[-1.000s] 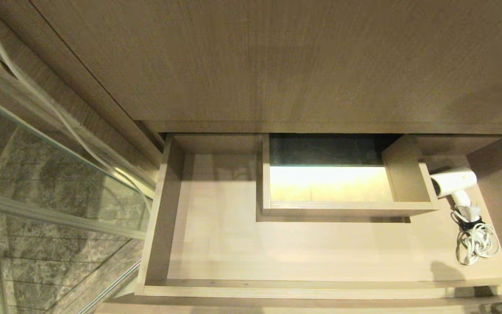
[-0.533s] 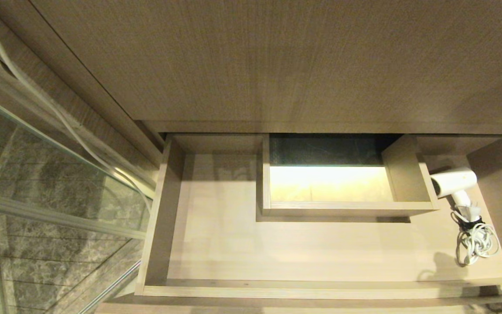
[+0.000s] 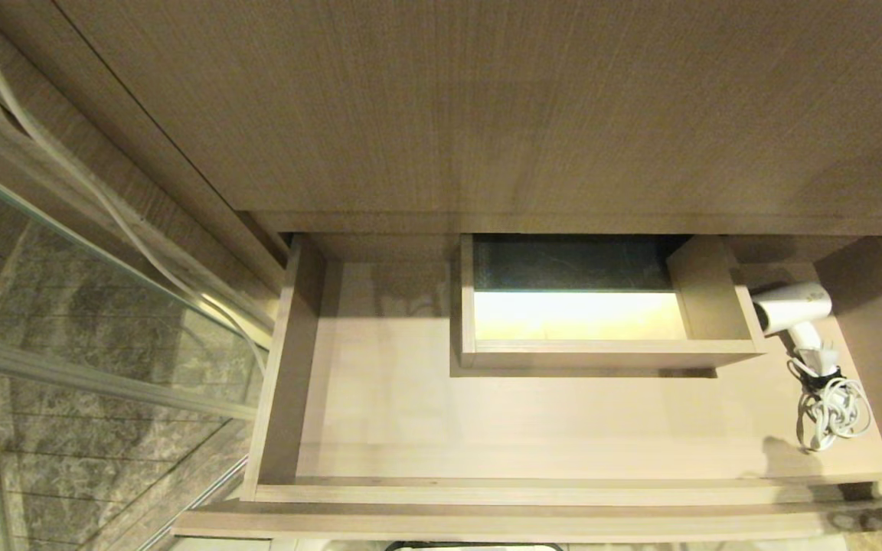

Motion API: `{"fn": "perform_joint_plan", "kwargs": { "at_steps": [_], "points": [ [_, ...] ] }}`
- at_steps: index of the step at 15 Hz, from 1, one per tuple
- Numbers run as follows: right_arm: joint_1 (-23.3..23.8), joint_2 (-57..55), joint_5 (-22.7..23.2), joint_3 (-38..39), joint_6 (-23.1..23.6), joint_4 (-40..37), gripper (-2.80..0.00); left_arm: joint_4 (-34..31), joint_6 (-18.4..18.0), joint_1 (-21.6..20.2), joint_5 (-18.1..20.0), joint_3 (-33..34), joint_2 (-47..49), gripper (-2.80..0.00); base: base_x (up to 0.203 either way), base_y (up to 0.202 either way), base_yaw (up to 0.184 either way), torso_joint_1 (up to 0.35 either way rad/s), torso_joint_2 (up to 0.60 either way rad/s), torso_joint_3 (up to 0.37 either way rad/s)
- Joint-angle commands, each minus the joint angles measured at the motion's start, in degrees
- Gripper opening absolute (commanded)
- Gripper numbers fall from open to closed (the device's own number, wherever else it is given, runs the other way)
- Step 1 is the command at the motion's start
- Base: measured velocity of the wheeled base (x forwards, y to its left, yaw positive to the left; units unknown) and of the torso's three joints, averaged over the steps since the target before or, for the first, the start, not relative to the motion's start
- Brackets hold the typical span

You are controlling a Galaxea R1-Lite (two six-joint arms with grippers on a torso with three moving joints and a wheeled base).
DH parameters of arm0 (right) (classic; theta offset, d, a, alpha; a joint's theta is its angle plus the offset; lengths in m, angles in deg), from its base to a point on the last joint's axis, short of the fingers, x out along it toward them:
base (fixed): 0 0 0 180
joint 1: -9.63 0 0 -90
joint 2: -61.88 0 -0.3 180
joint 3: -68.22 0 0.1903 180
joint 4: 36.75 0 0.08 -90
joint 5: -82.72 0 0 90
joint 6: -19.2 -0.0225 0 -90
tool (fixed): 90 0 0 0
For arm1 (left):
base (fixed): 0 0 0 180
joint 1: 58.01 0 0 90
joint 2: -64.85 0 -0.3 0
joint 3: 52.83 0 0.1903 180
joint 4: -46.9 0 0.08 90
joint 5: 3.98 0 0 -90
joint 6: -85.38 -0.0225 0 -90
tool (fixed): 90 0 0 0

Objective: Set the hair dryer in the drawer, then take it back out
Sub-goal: Close the drawer

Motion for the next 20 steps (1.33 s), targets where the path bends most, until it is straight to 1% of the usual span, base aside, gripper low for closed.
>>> {"fn": "perform_joint_plan", "kwargs": {
  "at_steps": [1, 6, 7, 10, 11, 15, 20],
  "points": [
    [-0.13, 0.76, -0.04, -0.03, 0.14, 4.43, -2.80, -0.02, 0.02, 0.00, 0.00, 0.05, -0.02, -2.80, 0.000, 0.000, 0.000, 0.000, 0.00, 0.000],
    [-1.86, 0.86, 0.10, -0.62, 0.73, 16.66, -2.80, -0.02, 0.02, 0.00, 0.00, -0.04, -0.02, -2.80, 0.000, 0.000, 0.000, 0.000, 0.00, 0.000],
    [-2.69, 0.74, 0.12, -1.15, 0.86, 20.93, -2.80, -0.02, 0.02, 0.00, 0.00, 0.00, -0.02, -2.80, 0.000, 0.000, 0.000, 0.000, 0.00, 0.000],
    [-6.73, -0.58, 0.10, -3.12, 0.94, 30.54, -2.80, -0.02, 0.02, 0.00, 0.00, 0.00, -0.02, -2.80, 0.000, 0.000, 0.000, 0.000, 0.00, 0.000],
    [-7.31, -0.92, 0.12, -3.35, 1.29, 32.74, -2.80, -0.02, 0.02, 0.00, 0.00, 0.04, -0.02, -2.80, 0.000, 0.000, 0.000, 0.000, 0.00, 0.000],
    [-7.39, -1.25, 0.19, -4.55, 2.07, 35.43, -2.80, -0.02, 0.02, 0.00, 0.00, -0.04, -0.02, -2.80, 0.000, 0.000, 0.000, 0.000, 0.00, 0.000],
    [-7.39, 0.28, 0.45, -3.94, 2.32, 35.01, -2.80, -0.02, 0.02, 0.00, 0.00, 0.05, -0.02, -2.80, 0.000, 0.000, 0.000, 0.000, 0.00, 0.000]
  ]
}}
